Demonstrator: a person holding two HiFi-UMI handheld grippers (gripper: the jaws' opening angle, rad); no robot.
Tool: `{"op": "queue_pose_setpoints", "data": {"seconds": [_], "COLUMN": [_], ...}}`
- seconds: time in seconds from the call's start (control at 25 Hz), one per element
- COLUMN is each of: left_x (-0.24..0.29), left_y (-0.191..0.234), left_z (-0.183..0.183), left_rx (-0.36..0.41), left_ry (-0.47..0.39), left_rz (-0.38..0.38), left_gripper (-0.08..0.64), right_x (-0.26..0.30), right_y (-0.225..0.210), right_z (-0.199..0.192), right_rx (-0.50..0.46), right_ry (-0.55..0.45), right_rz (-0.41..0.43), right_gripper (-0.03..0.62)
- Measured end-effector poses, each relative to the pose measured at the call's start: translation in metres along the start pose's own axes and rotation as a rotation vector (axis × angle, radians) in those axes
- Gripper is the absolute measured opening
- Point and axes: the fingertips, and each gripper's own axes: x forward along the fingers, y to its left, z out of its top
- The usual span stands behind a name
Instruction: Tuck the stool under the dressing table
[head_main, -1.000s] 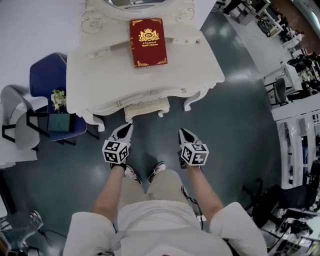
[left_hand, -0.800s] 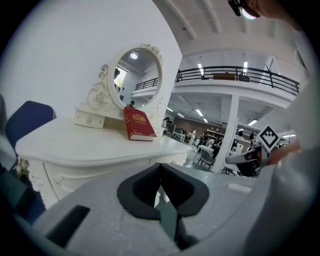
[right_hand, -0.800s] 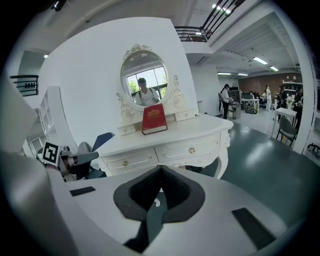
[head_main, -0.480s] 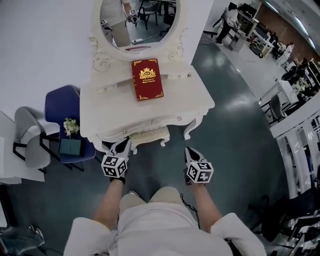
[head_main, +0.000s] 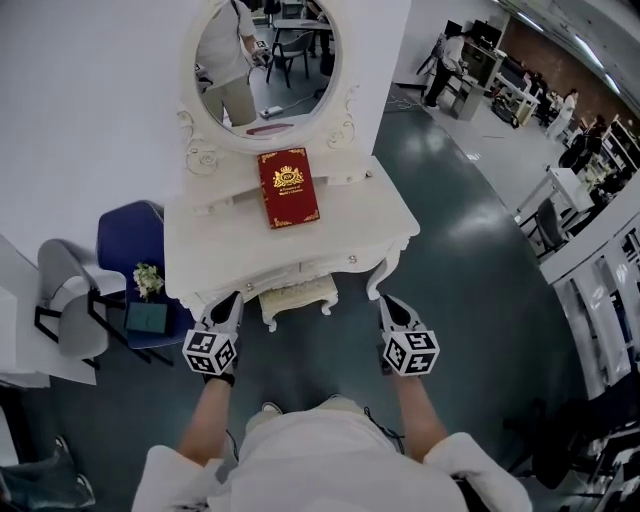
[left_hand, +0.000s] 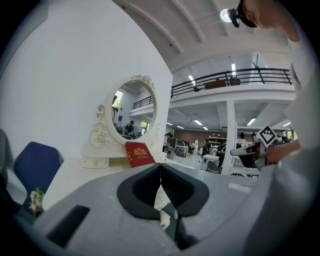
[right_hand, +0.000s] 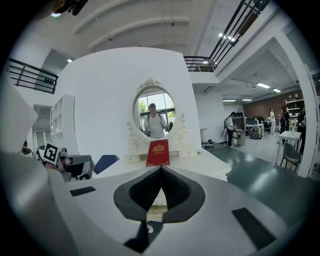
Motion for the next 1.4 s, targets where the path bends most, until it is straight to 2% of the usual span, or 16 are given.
{"op": "queue_pose_setpoints", "data": {"seconds": [0.44, 0.72, 1.0, 1.12, 1.4], "left_x": [-0.043, -0.088, -0.118, -0.125, -0.120], "left_y": [-0.023, -0.027, -0.034, -0.036, -0.030], "left_z": [0.107, 0.144, 0.161, 0.165, 0.158], "left_rx": [0.167, 0.181, 0.193, 0.184, 0.167], "left_ry": [-0.195, -0.278, -0.314, -0.324, -0.311], "left_rz": [-0.009, 0.055, 0.109, 0.117, 0.102], "left_gripper": [0.017, 0.017, 0.017, 0.015, 0.017], "right_x": [-0.043, -0.075, -0.130, -0.142, -0.124], "right_y": [-0.018, -0.021, -0.039, -0.042, -0.029], "right_z": [0.072, 0.104, 0.123, 0.124, 0.122], "right_rx": [-0.069, -0.101, -0.166, -0.166, -0.150], "right_ry": [-0.174, -0.259, -0.278, -0.271, -0.273], "right_rz": [-0.049, -0.066, -0.173, -0.205, -0.181], "right_gripper": [0.000, 0.000, 0.000, 0.000, 0.000]}}
